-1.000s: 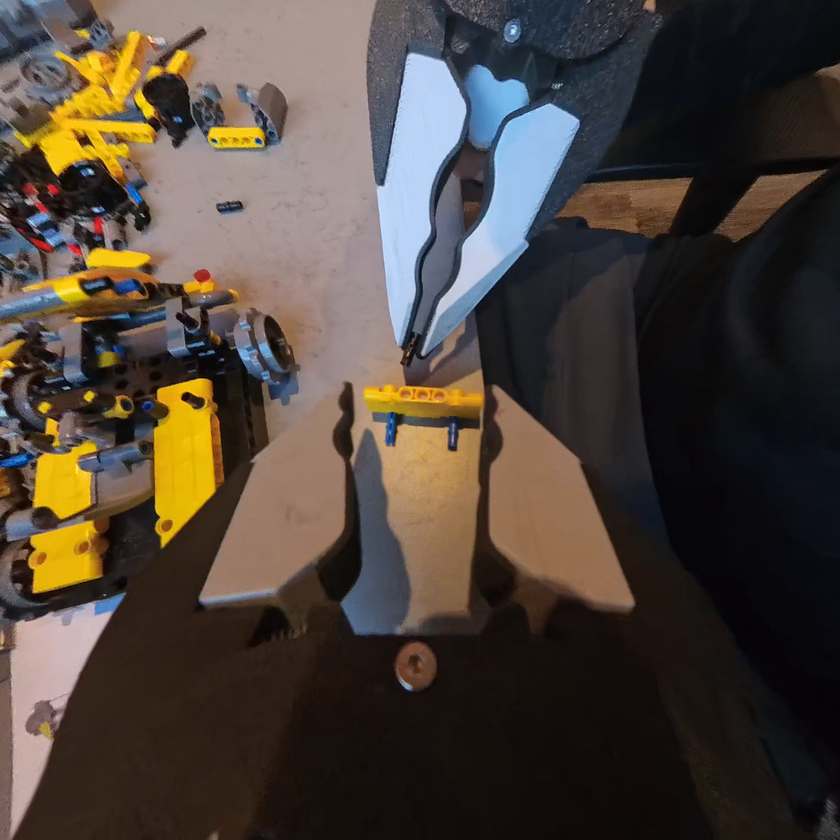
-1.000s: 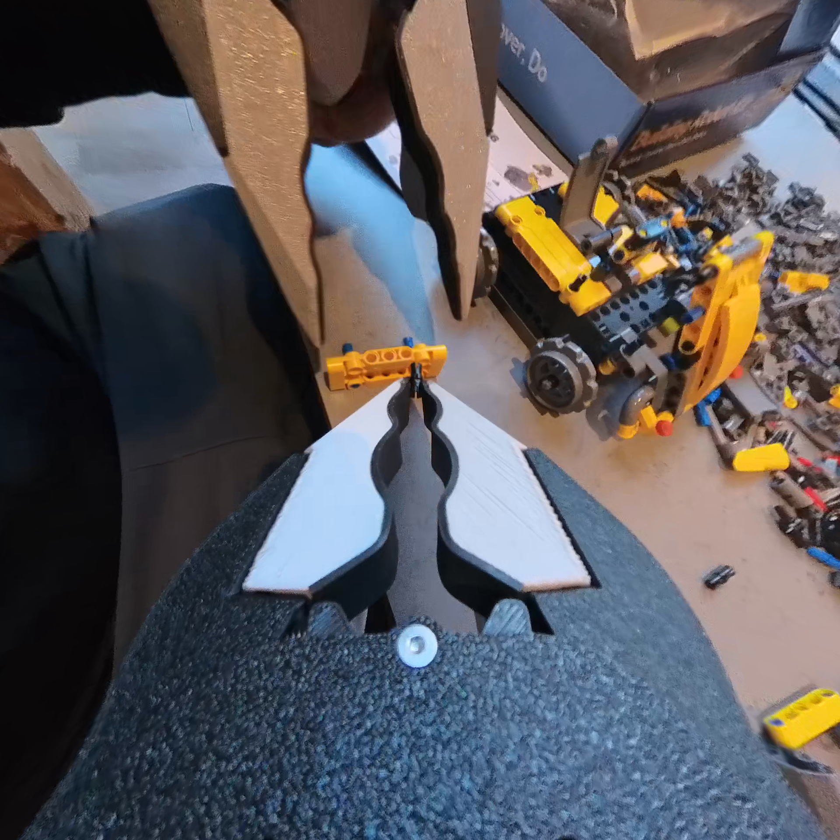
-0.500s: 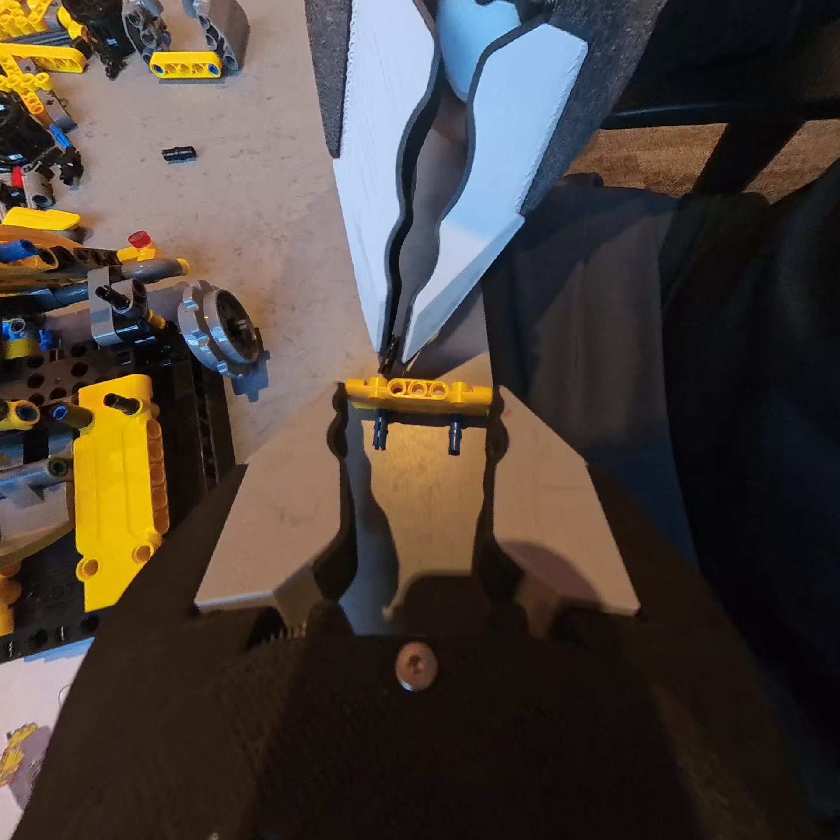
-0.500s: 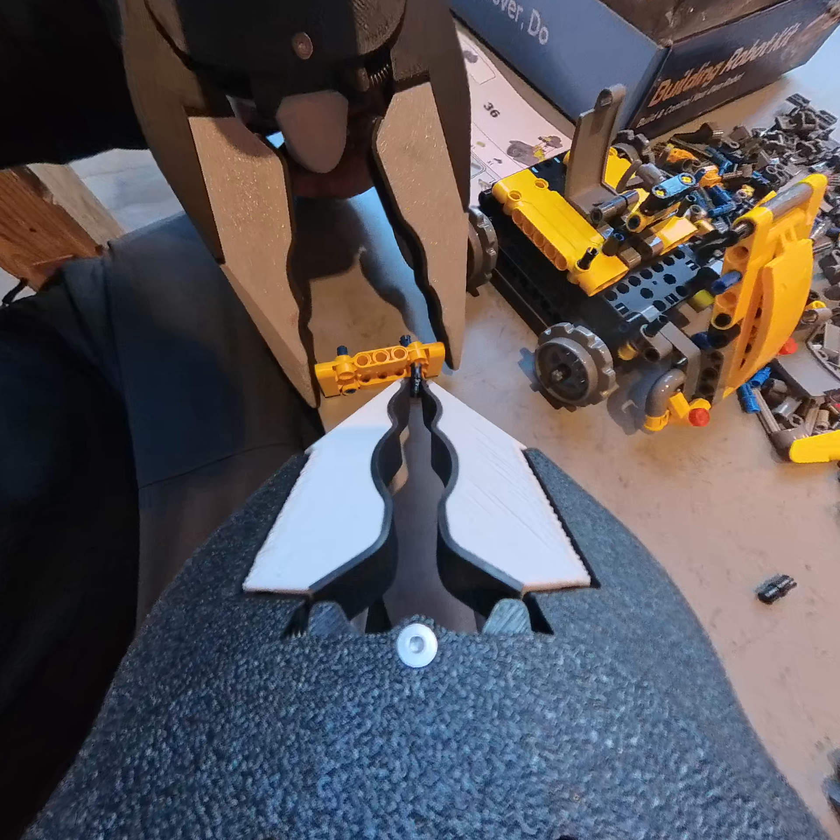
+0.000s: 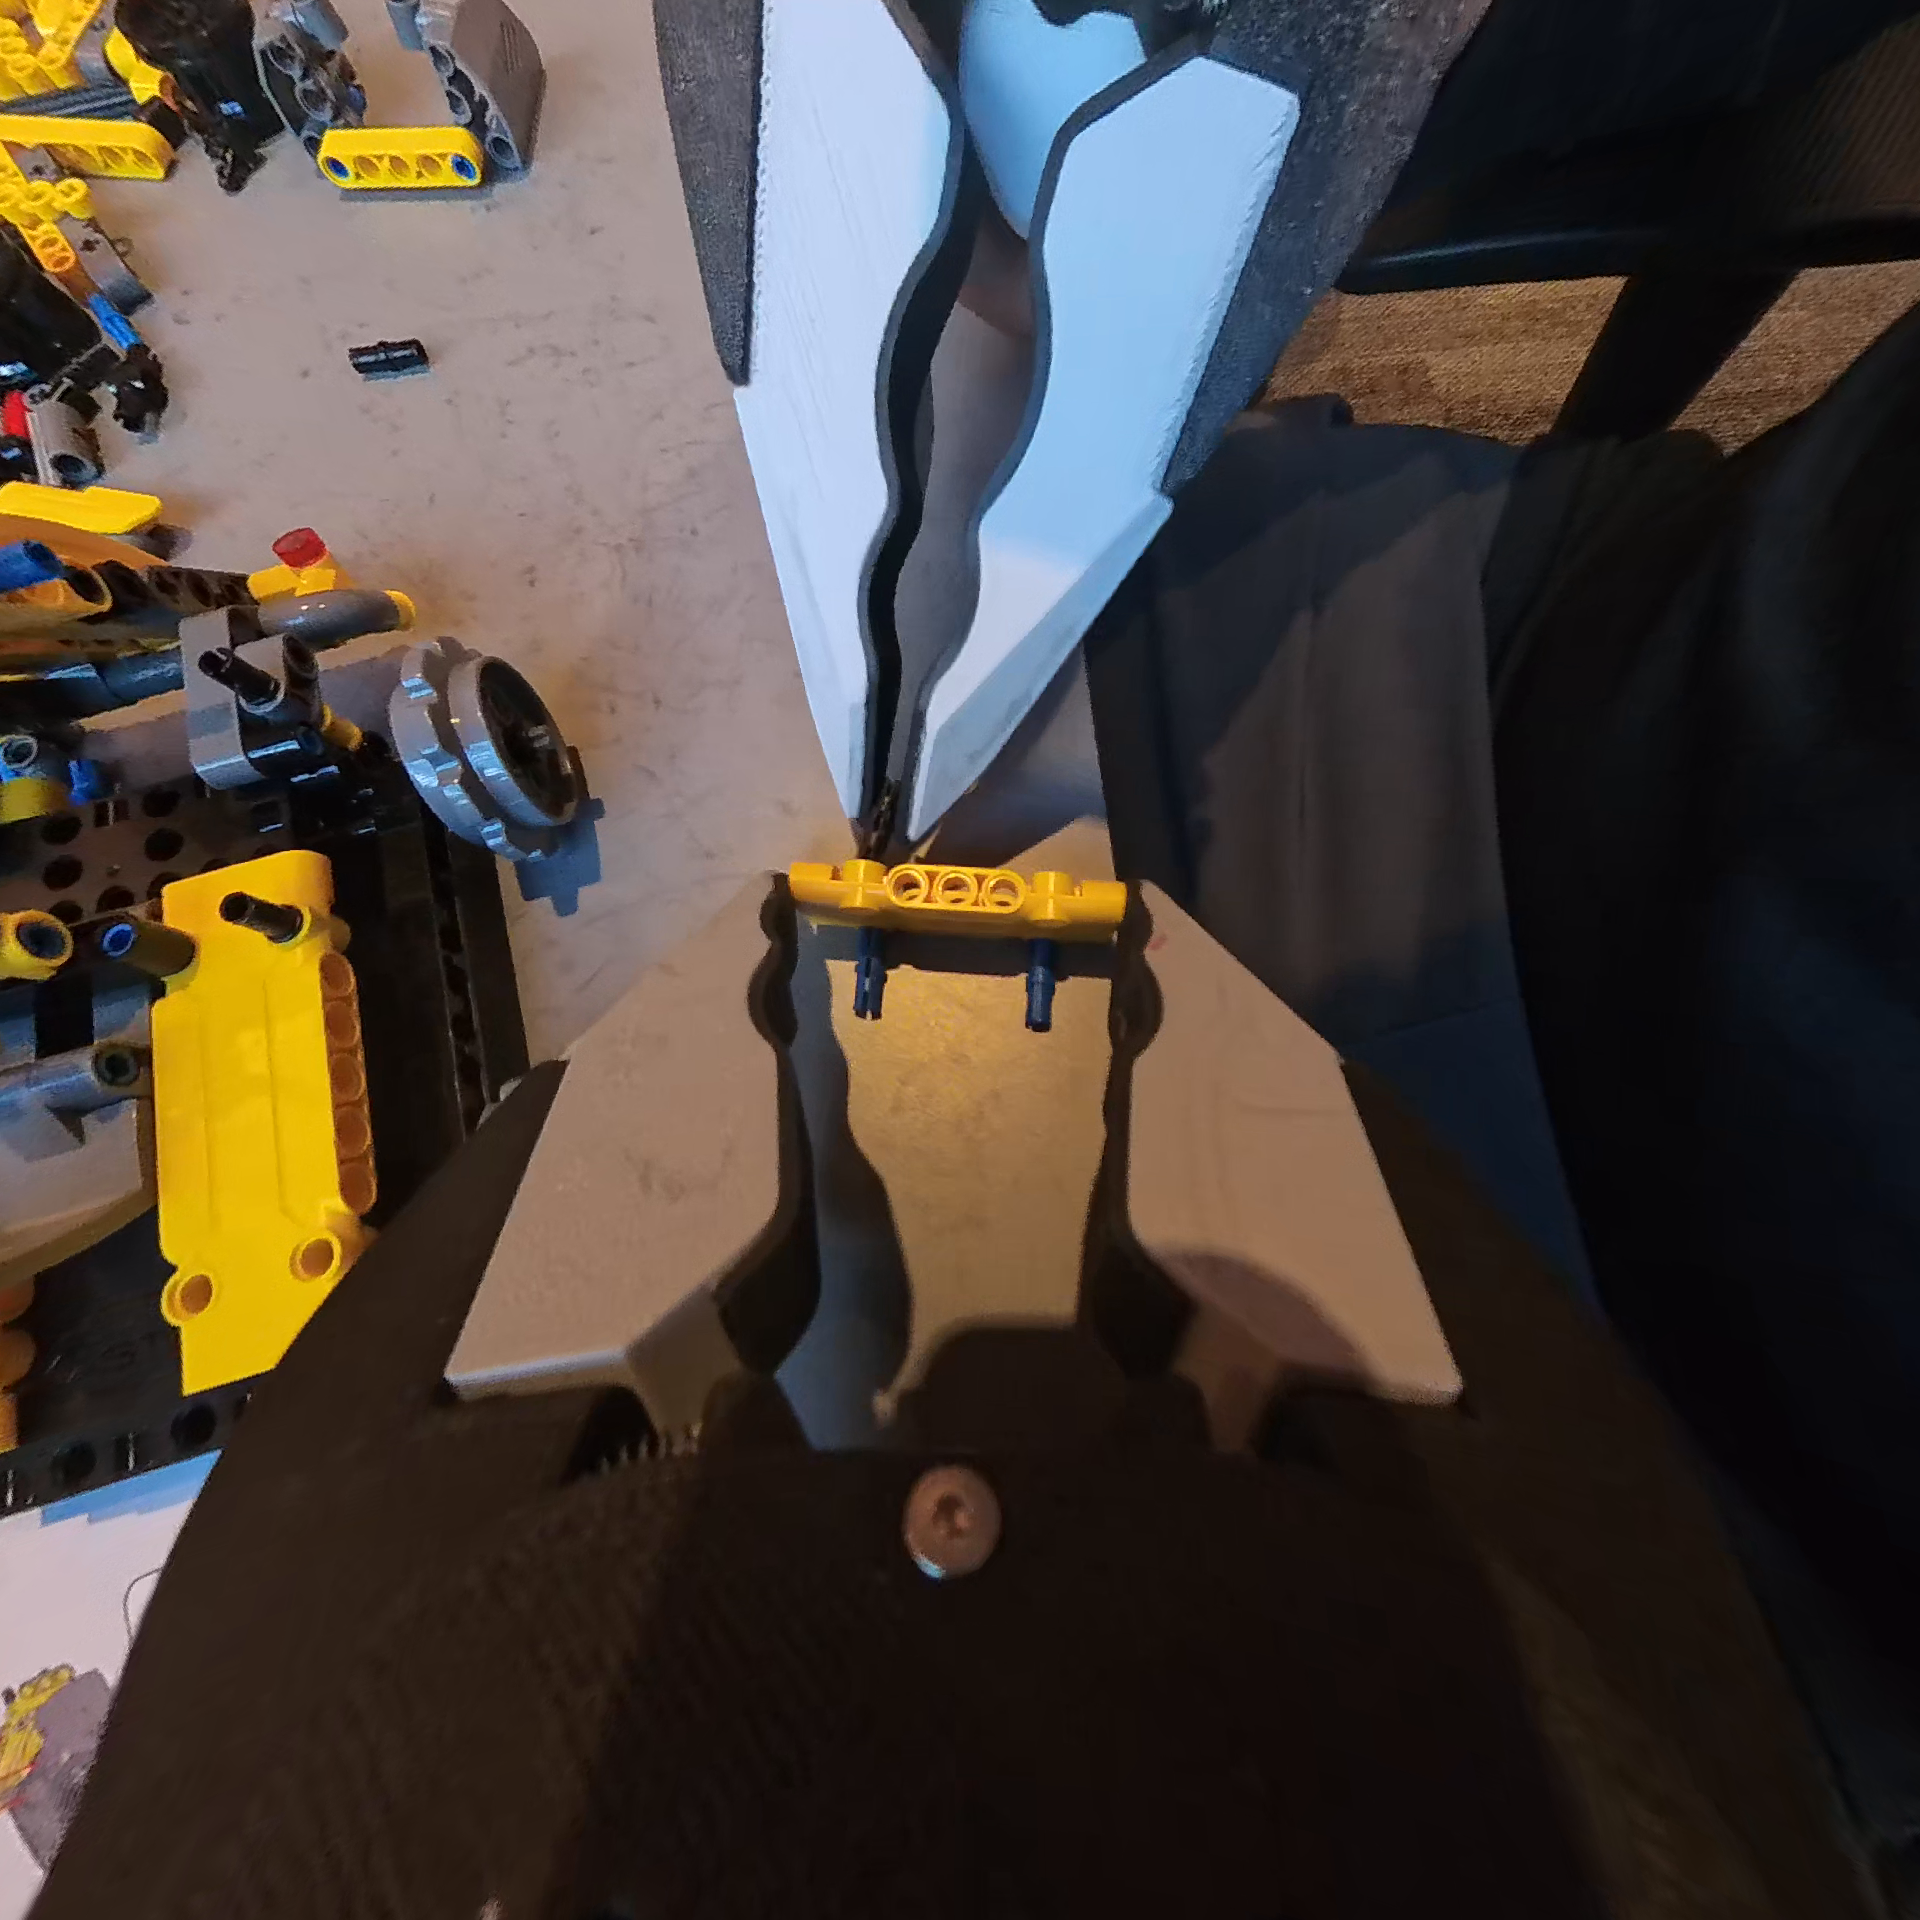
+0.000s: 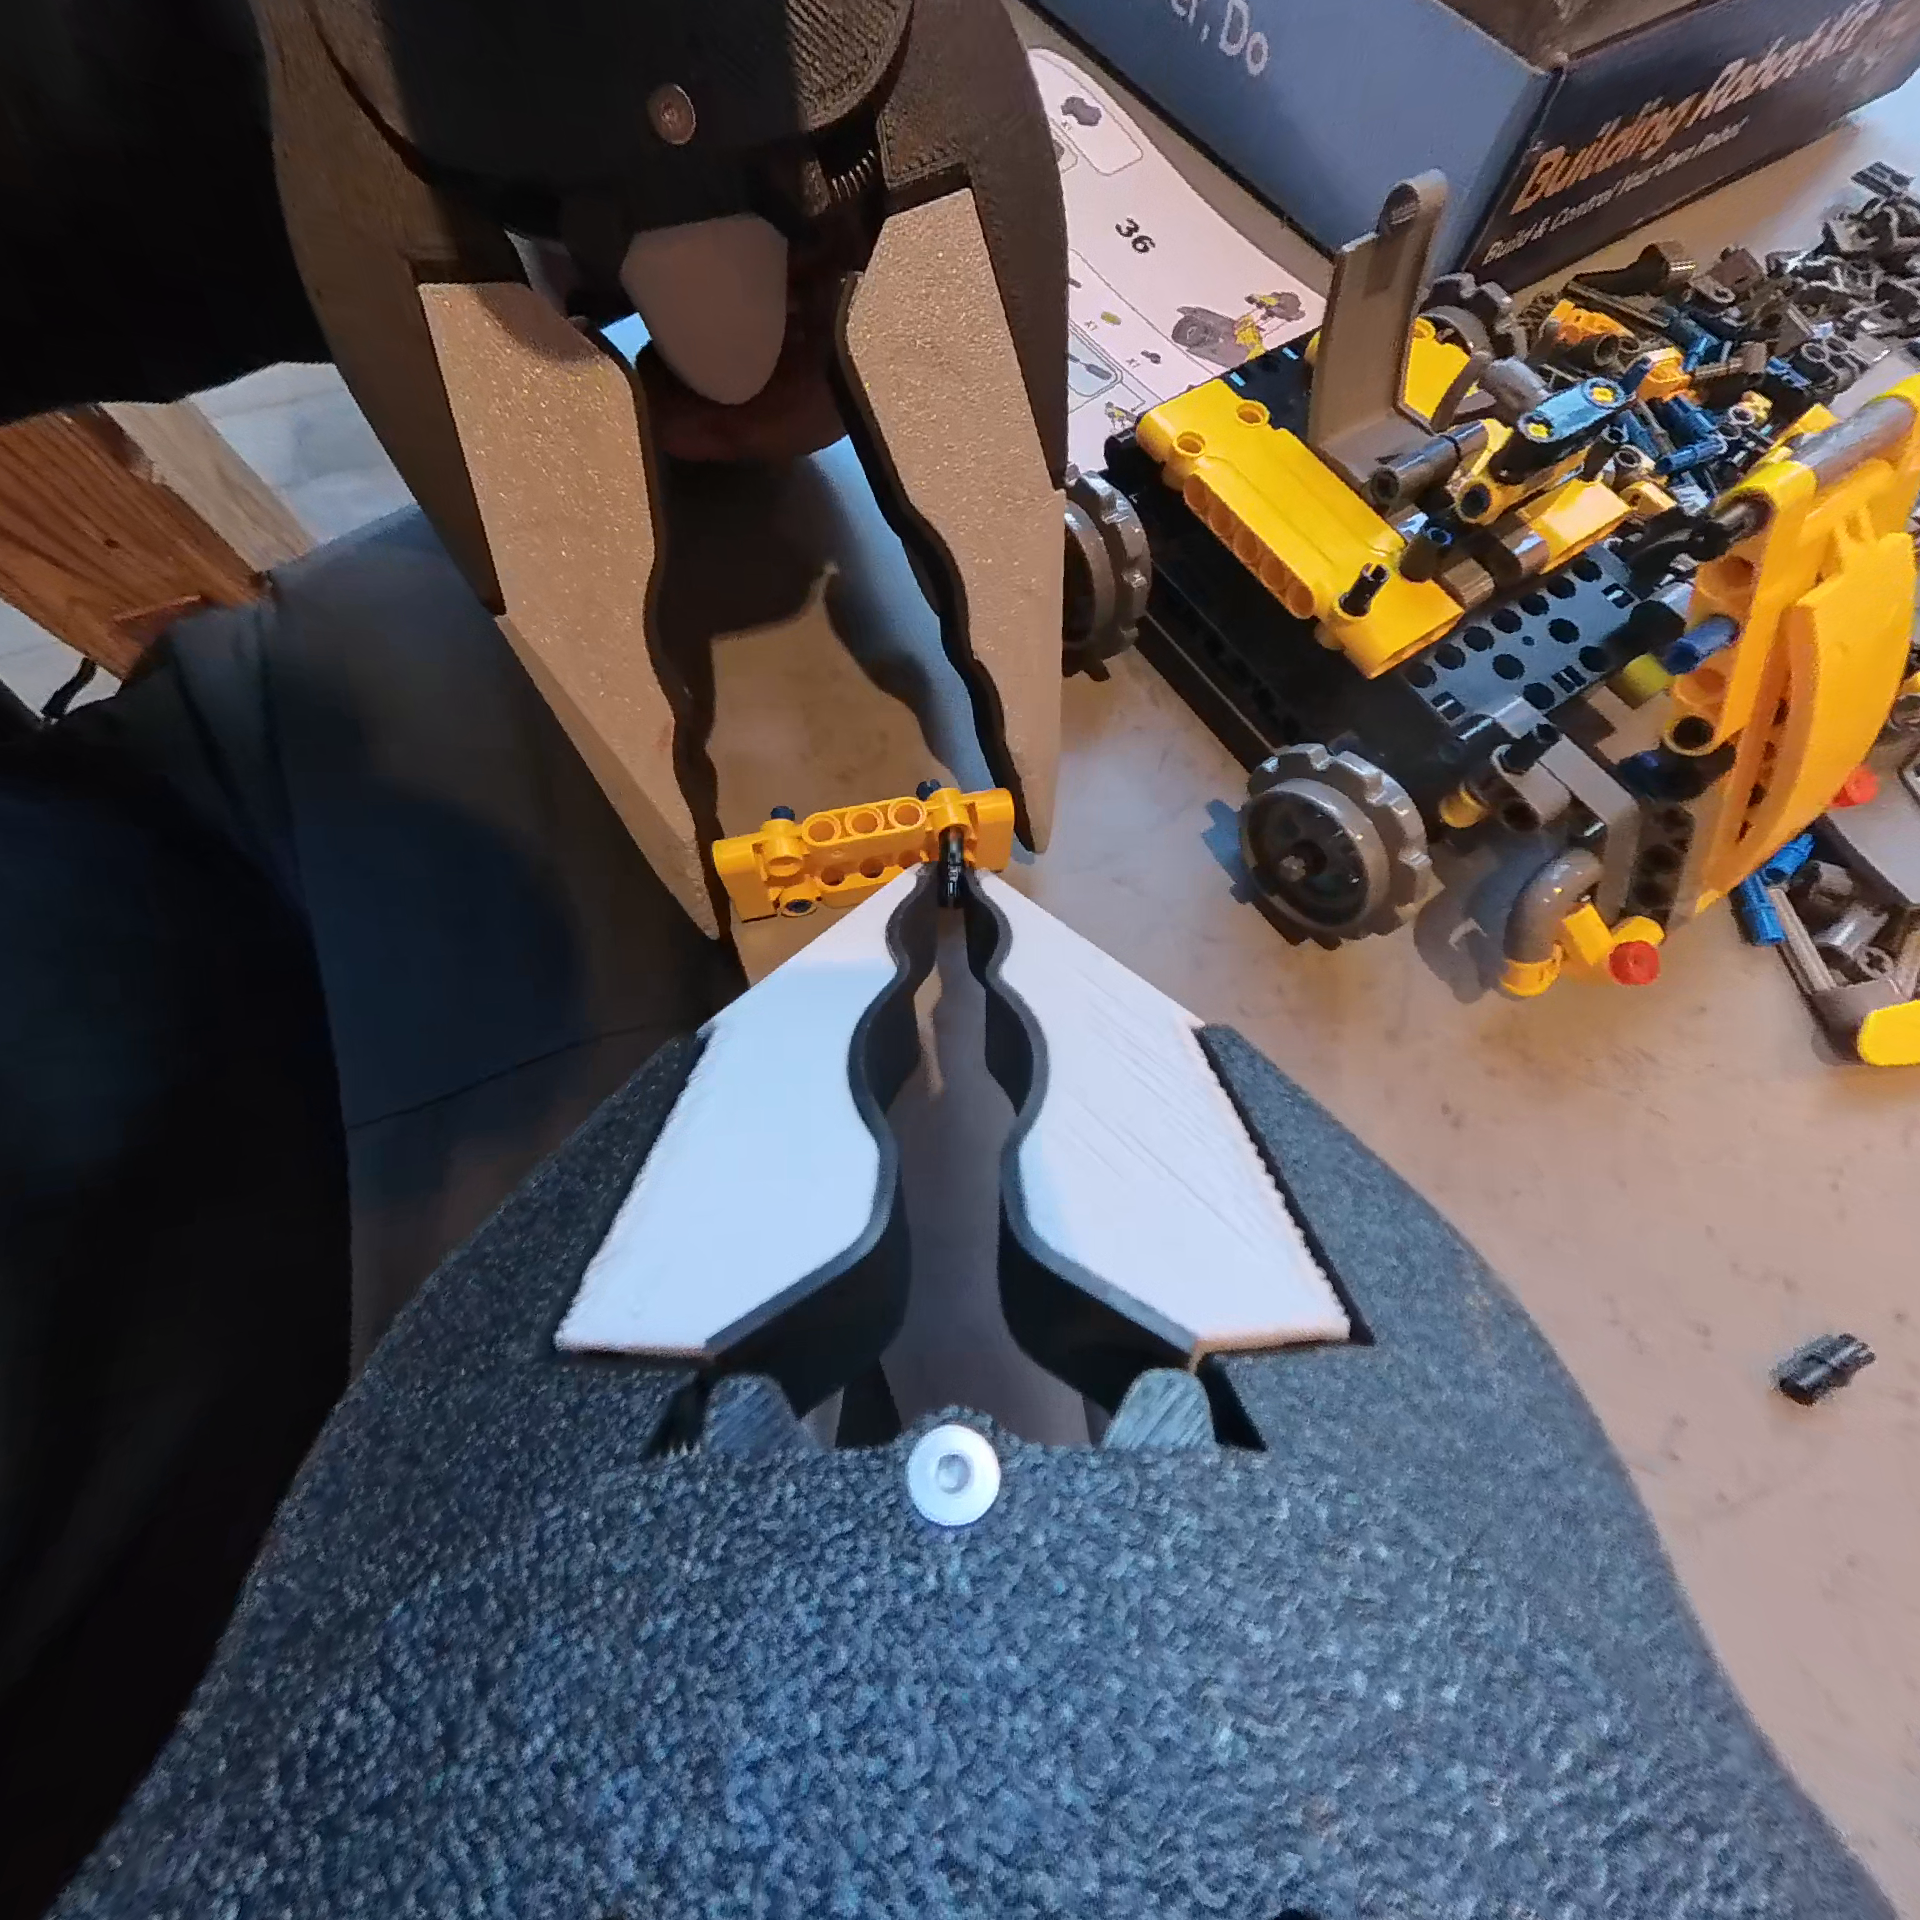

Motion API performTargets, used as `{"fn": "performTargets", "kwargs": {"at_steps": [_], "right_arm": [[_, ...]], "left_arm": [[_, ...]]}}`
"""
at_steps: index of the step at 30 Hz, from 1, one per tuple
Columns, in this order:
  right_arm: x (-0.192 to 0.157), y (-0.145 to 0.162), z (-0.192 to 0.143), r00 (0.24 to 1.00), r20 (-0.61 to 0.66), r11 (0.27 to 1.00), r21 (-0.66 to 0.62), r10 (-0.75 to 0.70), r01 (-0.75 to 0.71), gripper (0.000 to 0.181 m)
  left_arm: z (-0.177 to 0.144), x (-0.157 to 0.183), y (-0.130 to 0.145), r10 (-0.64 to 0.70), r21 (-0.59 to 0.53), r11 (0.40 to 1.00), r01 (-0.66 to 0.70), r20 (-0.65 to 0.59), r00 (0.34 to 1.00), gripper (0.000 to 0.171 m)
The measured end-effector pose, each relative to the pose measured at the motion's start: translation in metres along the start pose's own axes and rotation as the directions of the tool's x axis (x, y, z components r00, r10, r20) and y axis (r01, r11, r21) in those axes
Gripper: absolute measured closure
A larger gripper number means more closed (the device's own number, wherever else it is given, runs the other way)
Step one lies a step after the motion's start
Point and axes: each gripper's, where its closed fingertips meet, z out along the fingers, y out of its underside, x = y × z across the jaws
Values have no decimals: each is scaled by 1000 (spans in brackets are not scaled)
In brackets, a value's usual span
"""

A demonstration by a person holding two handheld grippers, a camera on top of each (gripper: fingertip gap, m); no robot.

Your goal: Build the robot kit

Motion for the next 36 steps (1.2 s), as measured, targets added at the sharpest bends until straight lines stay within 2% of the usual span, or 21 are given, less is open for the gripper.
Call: {"fn": "performTargets", "kwargs": {"at_steps": [10,20,27,31,36], "right_arm": [[-1,0,0,998,21,998,-30,-61,62,177],[-2,1,0,979,109,982,-51,-174,180,177],[-2,0,1,975,129,976,-99,-183,196,177],[-1,0,0,937,117,934,-105,-330,342,177],[-1,-1,1,904,178,911,-74,-389,406,177]], "left_arm": [[0,2,0,4,11,1000,-4,-28,1000,111],[0,4,1,24,15,1000,-23,-43,999,111],[-1,3,1,20,14,1000,-20,-37,999,111],[0,4,1,28,14,1000,-28,-41,999,111],[-1,4,2,35,14,999,-34,-45,998,111]]}}
